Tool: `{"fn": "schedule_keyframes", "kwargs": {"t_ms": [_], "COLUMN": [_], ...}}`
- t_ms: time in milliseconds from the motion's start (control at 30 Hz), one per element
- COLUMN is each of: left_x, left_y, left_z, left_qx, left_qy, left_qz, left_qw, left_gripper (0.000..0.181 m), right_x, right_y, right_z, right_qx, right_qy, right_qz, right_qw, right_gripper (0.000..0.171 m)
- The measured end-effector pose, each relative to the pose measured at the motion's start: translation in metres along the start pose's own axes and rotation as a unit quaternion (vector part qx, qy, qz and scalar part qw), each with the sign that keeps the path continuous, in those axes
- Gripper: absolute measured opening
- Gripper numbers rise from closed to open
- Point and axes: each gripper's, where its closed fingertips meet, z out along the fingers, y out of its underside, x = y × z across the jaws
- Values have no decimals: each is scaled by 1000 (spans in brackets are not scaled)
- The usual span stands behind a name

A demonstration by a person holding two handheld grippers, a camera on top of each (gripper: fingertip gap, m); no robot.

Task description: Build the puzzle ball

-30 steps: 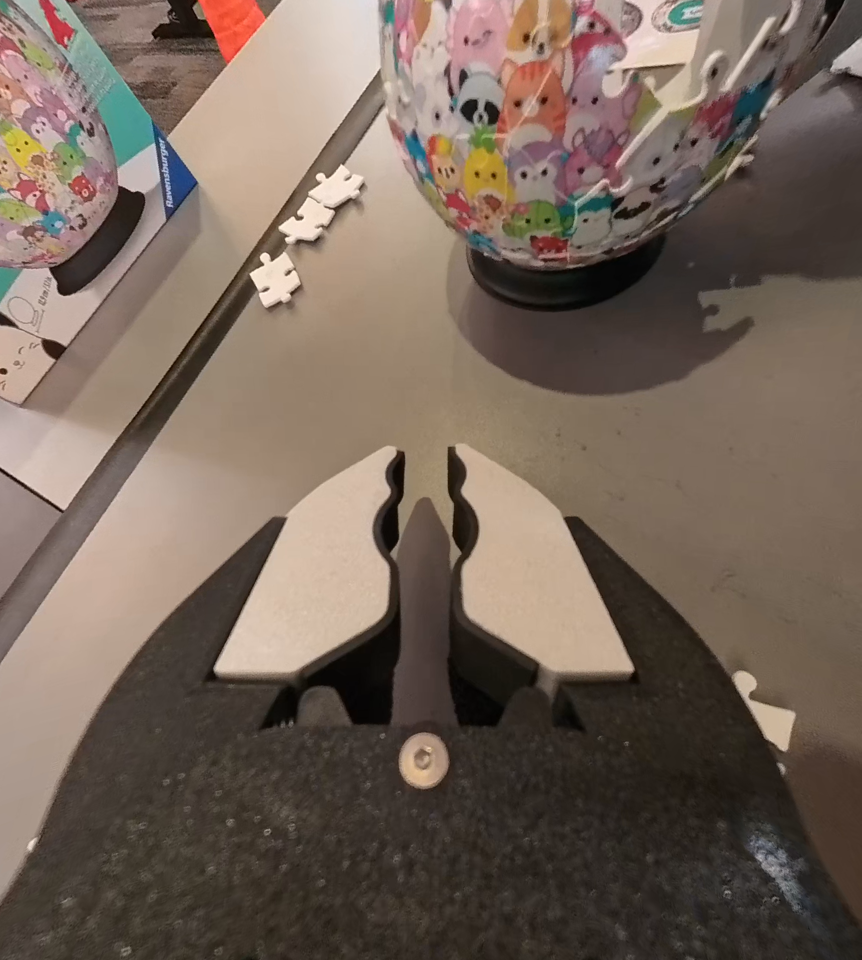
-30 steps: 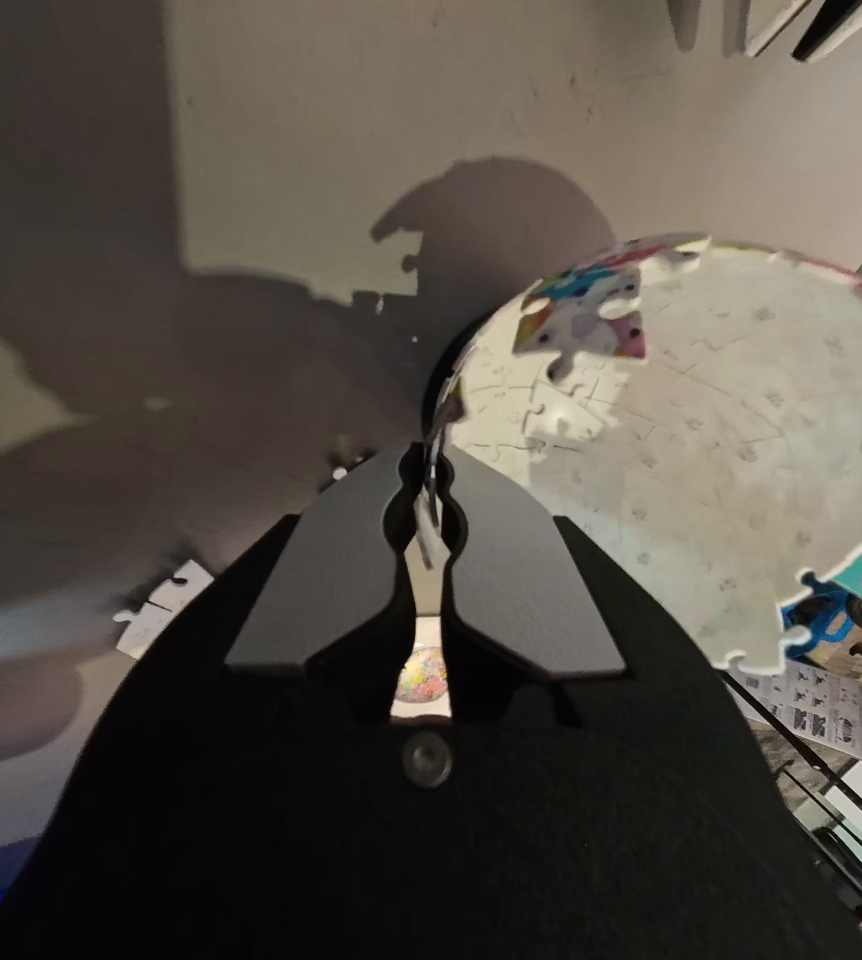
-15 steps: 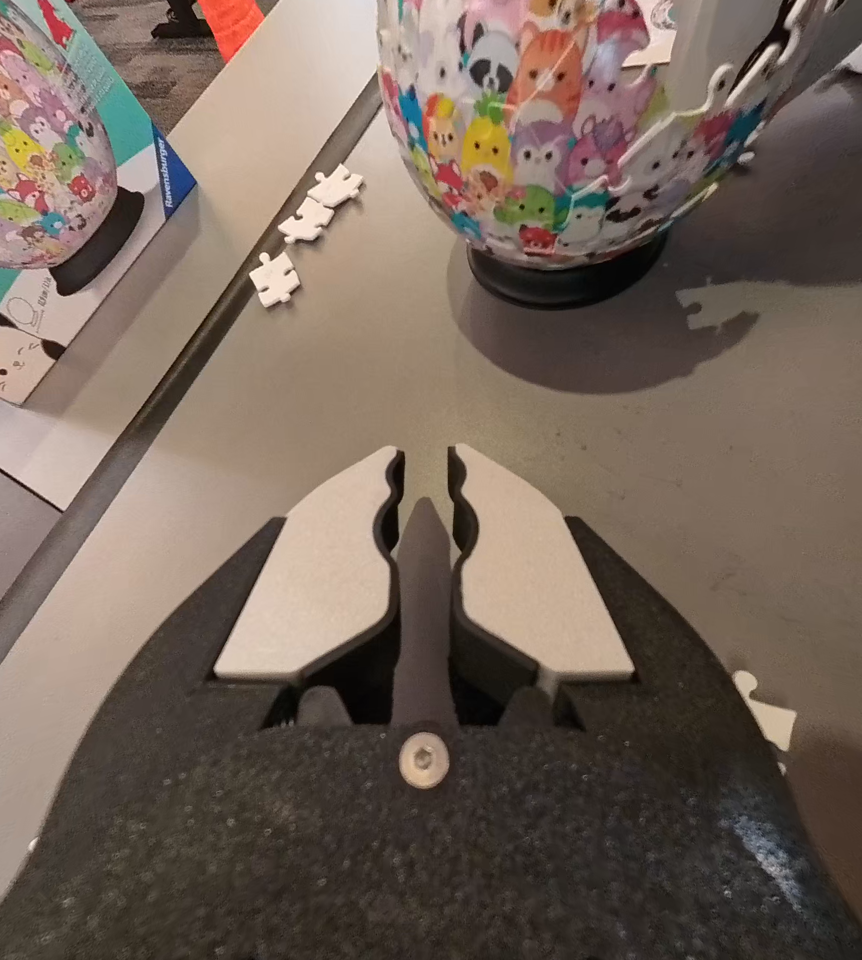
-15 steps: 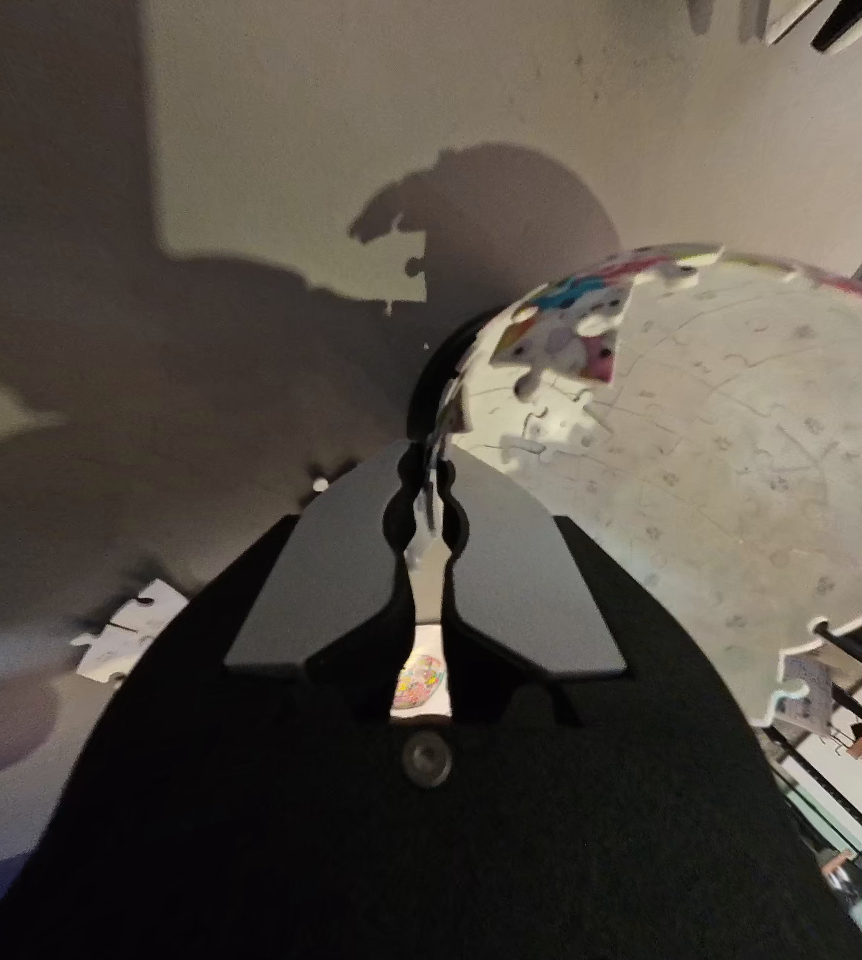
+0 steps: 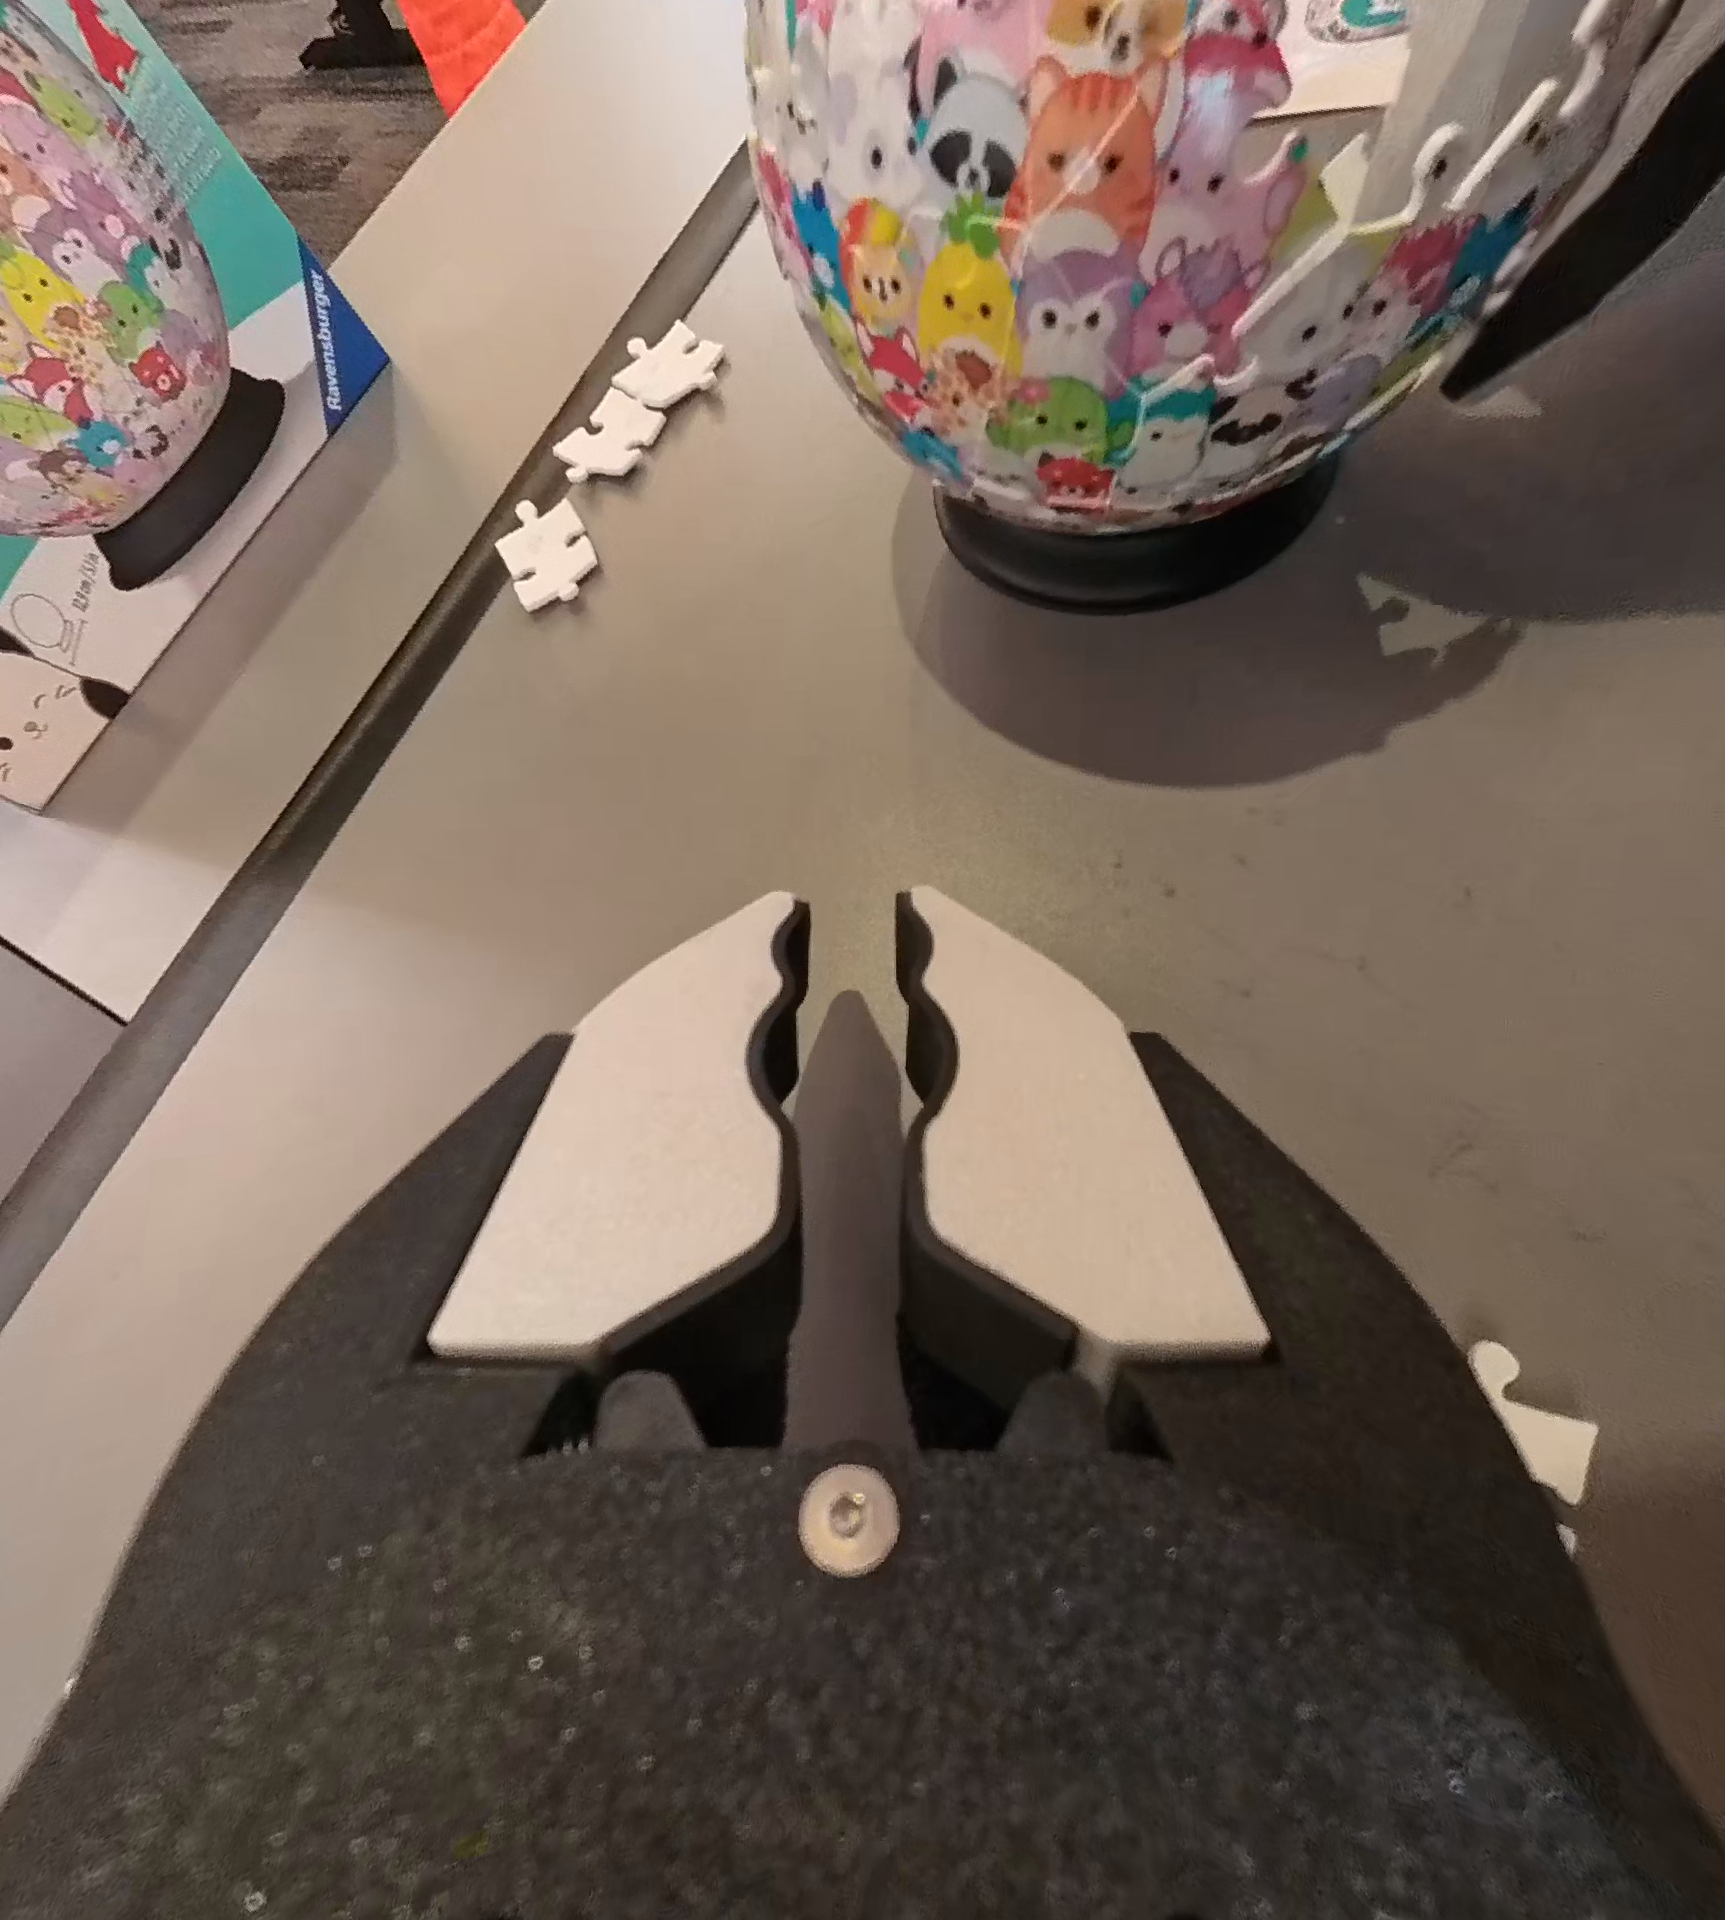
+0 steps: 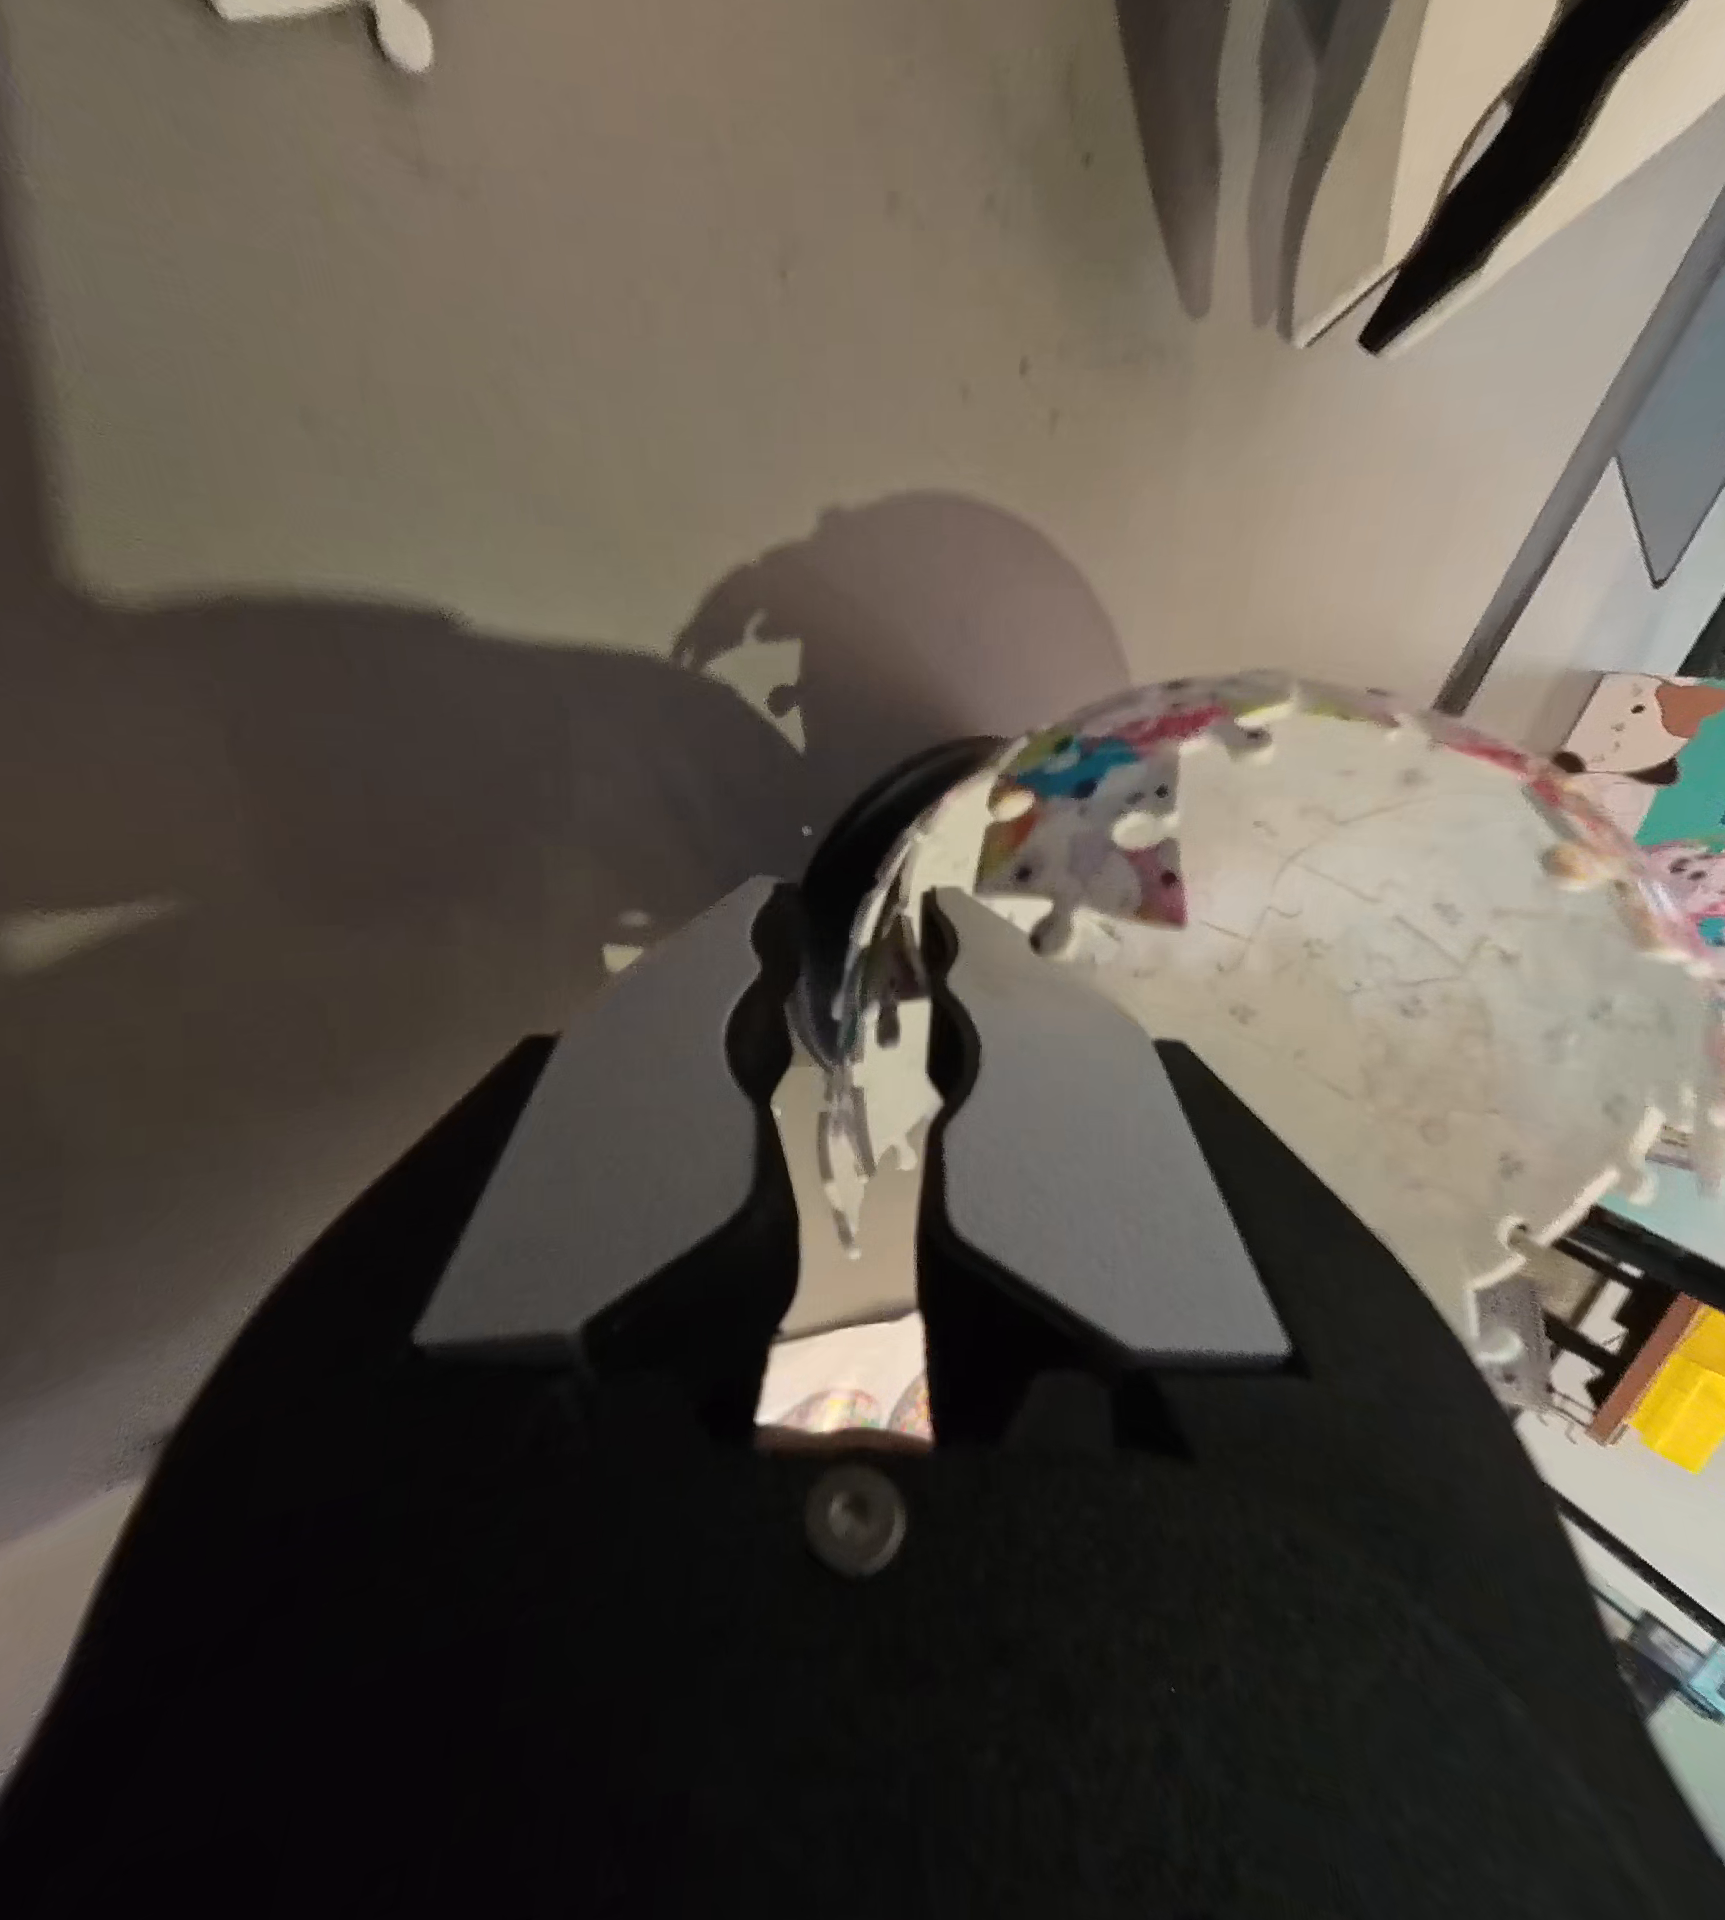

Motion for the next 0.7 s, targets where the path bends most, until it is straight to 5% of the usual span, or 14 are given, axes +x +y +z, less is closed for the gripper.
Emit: {"fn": "schedule_keyframes", "kwargs": {"t_ms": [333,700], "left_x": [0,0], "left_y": [0,0], "left_z": [0,0], "left_qx": [0,0], "left_qy": [-1,0], "left_qz": [1,1], "left_qw": [1000,1000], "left_gripper": [15,15], "right_x": [1,1], "right_y": [-1,5], "right_z": [6,10], "right_qx": [12,5], "right_qy": [-5,4], "right_qz": [15,26], "right_qw": [1000,1000], "right_gripper": [7,12]}}
